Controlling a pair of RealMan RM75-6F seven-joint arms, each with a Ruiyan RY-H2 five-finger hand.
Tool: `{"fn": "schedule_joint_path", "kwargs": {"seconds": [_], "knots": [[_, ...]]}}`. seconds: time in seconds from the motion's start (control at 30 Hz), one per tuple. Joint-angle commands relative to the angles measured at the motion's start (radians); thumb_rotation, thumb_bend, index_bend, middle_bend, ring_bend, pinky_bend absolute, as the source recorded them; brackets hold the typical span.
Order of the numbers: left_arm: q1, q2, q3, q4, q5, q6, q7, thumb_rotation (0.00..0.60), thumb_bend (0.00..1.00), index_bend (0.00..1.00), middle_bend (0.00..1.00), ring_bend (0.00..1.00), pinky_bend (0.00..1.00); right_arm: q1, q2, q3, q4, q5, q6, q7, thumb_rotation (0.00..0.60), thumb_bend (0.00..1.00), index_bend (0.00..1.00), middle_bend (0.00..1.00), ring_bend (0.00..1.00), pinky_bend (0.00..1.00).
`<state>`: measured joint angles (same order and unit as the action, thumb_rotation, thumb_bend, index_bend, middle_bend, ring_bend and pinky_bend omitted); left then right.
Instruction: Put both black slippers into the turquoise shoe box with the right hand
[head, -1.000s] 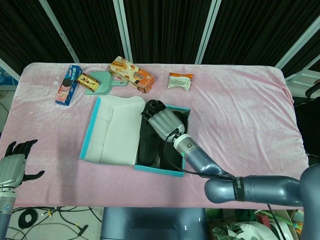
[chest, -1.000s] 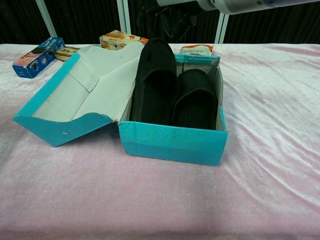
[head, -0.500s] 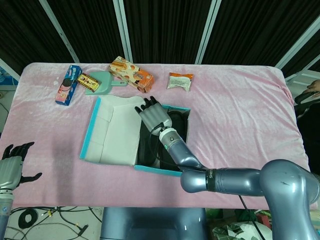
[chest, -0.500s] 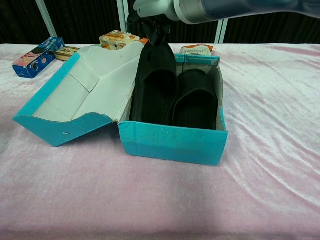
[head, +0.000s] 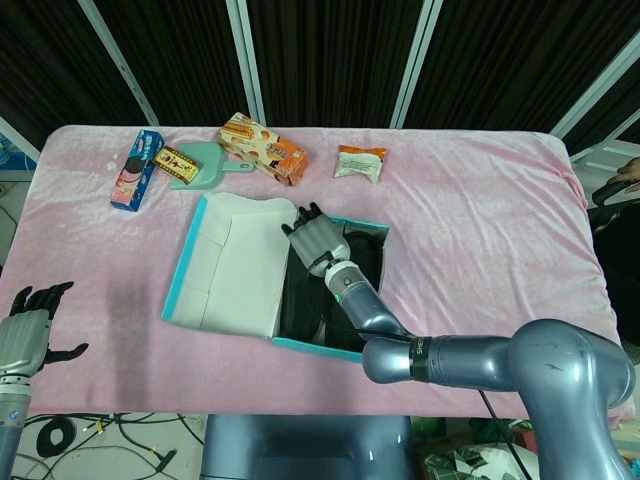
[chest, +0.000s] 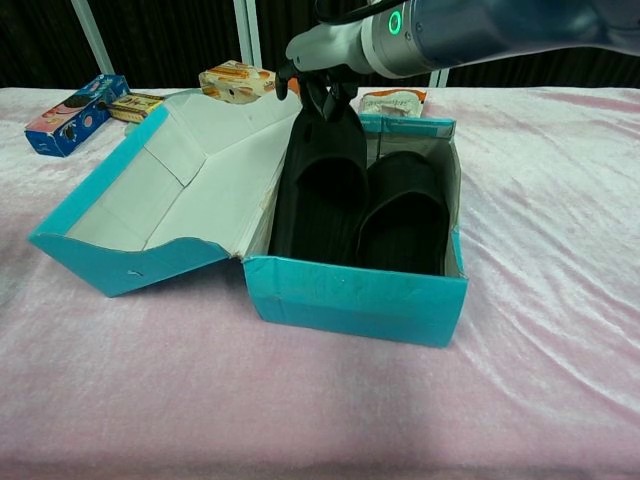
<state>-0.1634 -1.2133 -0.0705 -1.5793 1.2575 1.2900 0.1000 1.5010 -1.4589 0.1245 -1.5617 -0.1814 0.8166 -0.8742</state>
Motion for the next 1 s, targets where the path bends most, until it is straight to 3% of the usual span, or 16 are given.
{"fn": "schedule_joint_path", "kwargs": {"seconds": [0.03,0.37,1.0], "knots": [[0.001,0.001,0.000,-0.002,-0.002,0.000,0.002,0.600,0.00,0.12,0.16,0.12,0.03,0.003,-0.004,-0.007,-0.005,-0.003,-0.009,0.002,0.600,1.00,0.18,0.33,0.02,0.05],[0.003,0.002,0.000,-0.006,-0.002,0.004,0.004,0.600,0.00,0.12,0.16,0.12,0.03,0.012,-0.014,-0.024,-0.019,-0.025,-0.028,0.025,0.600,1.00,0.18,0.33,0.02,0.05],[0.002,-0.001,0.000,-0.006,0.003,0.005,0.004,0.600,0.00,0.12,0.16,0.12,0.03,0.013,-0.027,-0.105,0.007,-0.010,-0.025,0.020,0.600,1.00,0.18,0.32,0.02,0.05]]}}
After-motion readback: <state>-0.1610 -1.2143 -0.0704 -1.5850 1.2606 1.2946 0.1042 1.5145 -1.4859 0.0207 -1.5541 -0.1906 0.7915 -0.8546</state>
